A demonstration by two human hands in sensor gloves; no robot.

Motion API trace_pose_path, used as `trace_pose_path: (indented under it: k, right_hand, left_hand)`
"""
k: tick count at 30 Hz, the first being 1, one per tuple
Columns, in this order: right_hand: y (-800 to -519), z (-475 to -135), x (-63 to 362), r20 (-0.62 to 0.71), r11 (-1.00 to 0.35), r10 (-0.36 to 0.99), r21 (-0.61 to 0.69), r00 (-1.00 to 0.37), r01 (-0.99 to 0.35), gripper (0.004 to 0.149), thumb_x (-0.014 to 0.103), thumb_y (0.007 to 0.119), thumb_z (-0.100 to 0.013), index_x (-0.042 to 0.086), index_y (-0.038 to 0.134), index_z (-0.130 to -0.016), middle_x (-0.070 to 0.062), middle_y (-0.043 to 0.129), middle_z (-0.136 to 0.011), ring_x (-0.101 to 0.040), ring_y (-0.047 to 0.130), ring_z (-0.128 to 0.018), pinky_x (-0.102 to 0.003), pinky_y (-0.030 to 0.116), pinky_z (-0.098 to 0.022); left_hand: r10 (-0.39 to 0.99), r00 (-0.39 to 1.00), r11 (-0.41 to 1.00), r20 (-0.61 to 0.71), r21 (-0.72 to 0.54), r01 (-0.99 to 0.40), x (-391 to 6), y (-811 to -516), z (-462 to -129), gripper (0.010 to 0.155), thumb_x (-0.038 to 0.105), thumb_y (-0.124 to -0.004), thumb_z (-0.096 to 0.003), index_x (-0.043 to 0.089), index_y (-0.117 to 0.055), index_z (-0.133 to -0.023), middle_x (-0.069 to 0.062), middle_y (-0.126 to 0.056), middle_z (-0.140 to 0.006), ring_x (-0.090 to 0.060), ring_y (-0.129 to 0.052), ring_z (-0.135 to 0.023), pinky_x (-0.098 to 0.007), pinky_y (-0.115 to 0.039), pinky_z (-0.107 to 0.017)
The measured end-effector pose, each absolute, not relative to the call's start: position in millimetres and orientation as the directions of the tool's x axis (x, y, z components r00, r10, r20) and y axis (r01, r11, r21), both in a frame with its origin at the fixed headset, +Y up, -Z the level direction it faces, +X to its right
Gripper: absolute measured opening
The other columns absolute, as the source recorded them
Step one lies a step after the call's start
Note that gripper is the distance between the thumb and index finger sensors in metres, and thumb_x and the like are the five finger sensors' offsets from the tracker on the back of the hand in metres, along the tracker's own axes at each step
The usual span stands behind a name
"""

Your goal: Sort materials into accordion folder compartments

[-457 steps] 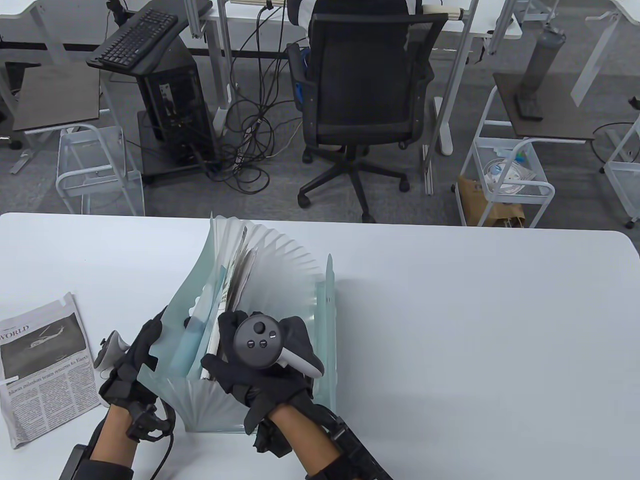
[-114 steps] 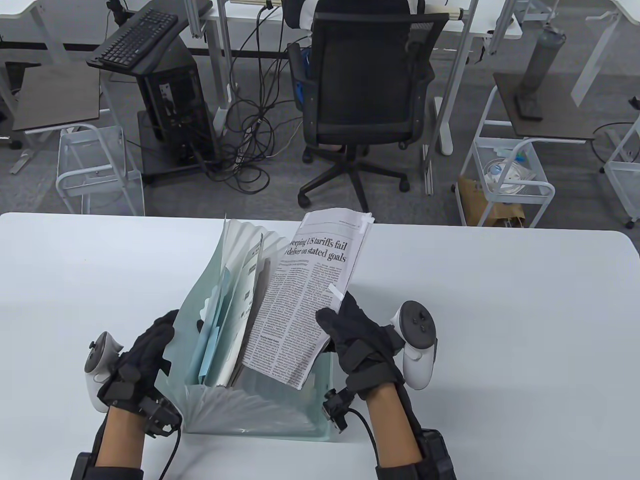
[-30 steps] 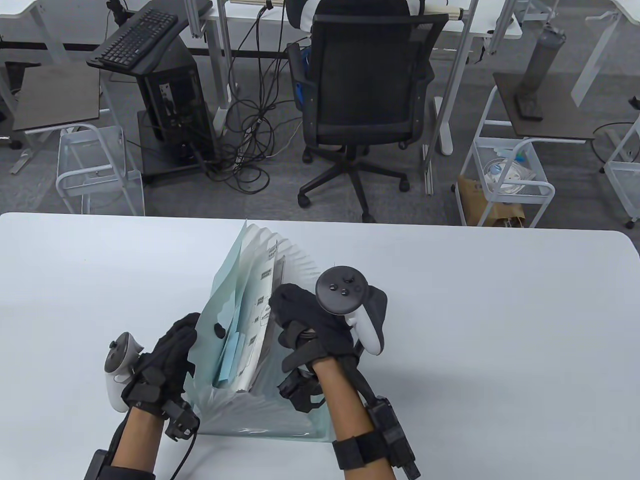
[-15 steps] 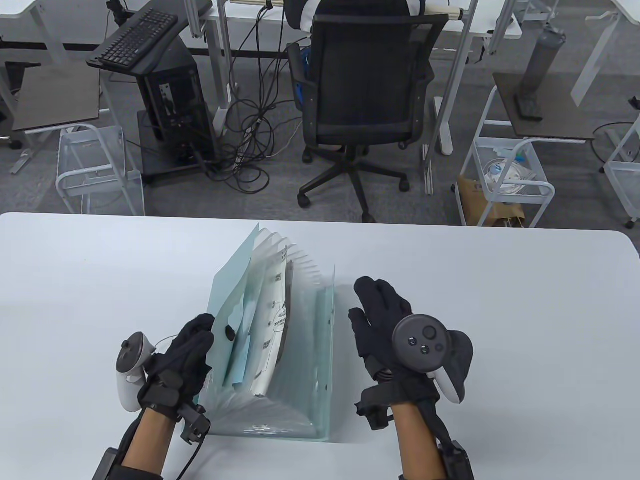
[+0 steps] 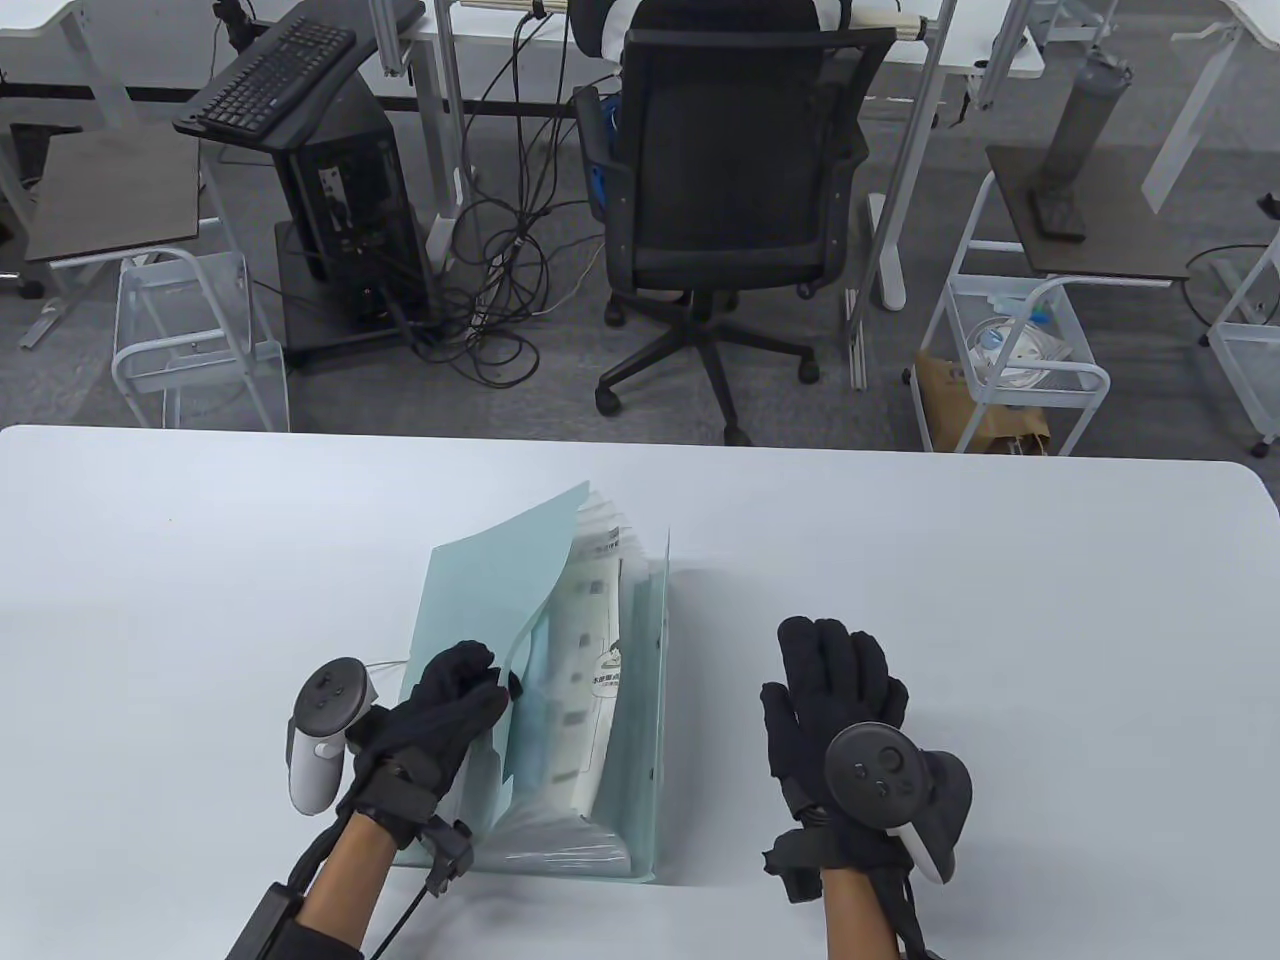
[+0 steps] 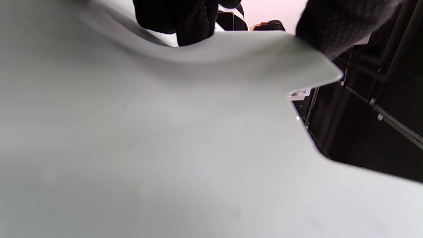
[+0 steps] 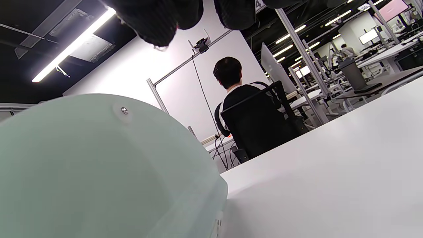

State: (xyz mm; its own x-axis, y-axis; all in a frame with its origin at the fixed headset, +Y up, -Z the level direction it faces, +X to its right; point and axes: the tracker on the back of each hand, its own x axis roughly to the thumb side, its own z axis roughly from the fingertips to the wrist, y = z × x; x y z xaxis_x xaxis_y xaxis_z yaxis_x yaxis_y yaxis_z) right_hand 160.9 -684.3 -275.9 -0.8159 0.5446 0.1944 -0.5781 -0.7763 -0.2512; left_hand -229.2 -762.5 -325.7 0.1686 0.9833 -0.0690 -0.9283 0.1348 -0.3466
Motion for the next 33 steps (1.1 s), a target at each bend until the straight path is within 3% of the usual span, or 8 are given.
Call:
trace_pose_path:
  k: [16, 21, 27, 29, 32, 33]
  right_hand:
    - [-714, -269, 165, 0.214, -0.790, 0.535, -0.219, -0.818, -0.573, 0.057, 0.029, 0.067, -0.067, 0.016, 0.040, -0.116, -0.027, 0.035, -0.120, -0.062, 0.024, -0.102, -0.080, 0.021, -0.067]
    - [-718, -269, 168, 0.203, -0.785, 0.547, -0.211, -0.812, -0.582, 0.057, 0.029, 0.067, -0.067, 0.017, 0.039, -0.116, -0.027, 0.035, -0.120, -0.062, 0.024, -0.102, -0.080, 0.021, -0.067]
    - [-720, -268, 170, 0.196, -0.780, 0.559, -0.203, -0.805, -0.591, 0.057, 0.029, 0.067, -0.067, 0.017, 0.039, -0.116, -0.027, 0.035, -0.120, -0.062, 0.025, -0.102, -0.080, 0.021, -0.067]
    - [-720, -268, 171, 0.195, -0.779, 0.563, -0.200, -0.803, -0.594, 0.057, 0.029, 0.066, -0.068, 0.017, 0.038, -0.116, -0.027, 0.035, -0.120, -0.062, 0.025, -0.102, -0.080, 0.021, -0.067]
    - [-721, -268, 172, 0.191, -0.780, 0.565, -0.194, -0.803, -0.595, 0.058, 0.028, 0.067, -0.067, 0.016, 0.038, -0.116, -0.027, 0.035, -0.120, -0.061, 0.026, -0.103, -0.080, 0.021, -0.067]
    - [-721, -268, 172, 0.190, -0.779, 0.567, -0.192, -0.802, -0.596, 0.058, 0.028, 0.066, -0.067, 0.016, 0.037, -0.116, -0.027, 0.035, -0.120, -0.061, 0.025, -0.103, -0.080, 0.021, -0.067]
  left_hand:
    - [0.790, 0.607, 0.543, -0.087, -0.363, -0.758, -168, -775, -333, 0.086, 0.055, -0.079, -0.0469, 0.016, -0.029, -0.105, -0.014, -0.066, -0.103, -0.044, -0.050, -0.100, -0.063, -0.036, -0.064]
    - [0.728, 0.677, 0.588, -0.112, -0.406, -0.700, -156, -780, -337, 0.086, 0.055, -0.079, -0.0482, 0.016, -0.028, -0.106, -0.015, -0.063, -0.103, -0.044, -0.044, -0.101, -0.063, -0.031, -0.062]
    - [0.630, 0.764, 0.661, -0.143, -0.417, -0.623, -145, -780, -339, 0.077, 0.051, -0.081, -0.0475, 0.021, -0.042, -0.107, -0.012, -0.068, -0.102, -0.037, -0.044, -0.101, -0.062, -0.032, -0.062]
    - [0.599, 0.788, 0.683, -0.141, -0.423, -0.595, -142, -779, -339, 0.066, 0.047, -0.081, -0.0479, 0.024, -0.055, -0.104, -0.011, -0.068, -0.103, -0.036, -0.043, -0.102, -0.062, -0.032, -0.062]
    - [0.523, 0.846, 0.741, -0.101, -0.437, -0.510, -135, -778, -336, 0.055, 0.043, -0.081, -0.0476, 0.024, -0.072, -0.099, -0.008, -0.062, -0.108, -0.035, -0.038, -0.104, -0.063, -0.032, -0.064]
    - [0.480, 0.874, 0.748, -0.067, -0.489, -0.449, -133, -781, -335, 0.055, 0.044, -0.080, -0.0484, 0.026, -0.071, -0.100, -0.005, -0.057, -0.110, -0.034, -0.033, -0.105, -0.063, -0.029, -0.065]
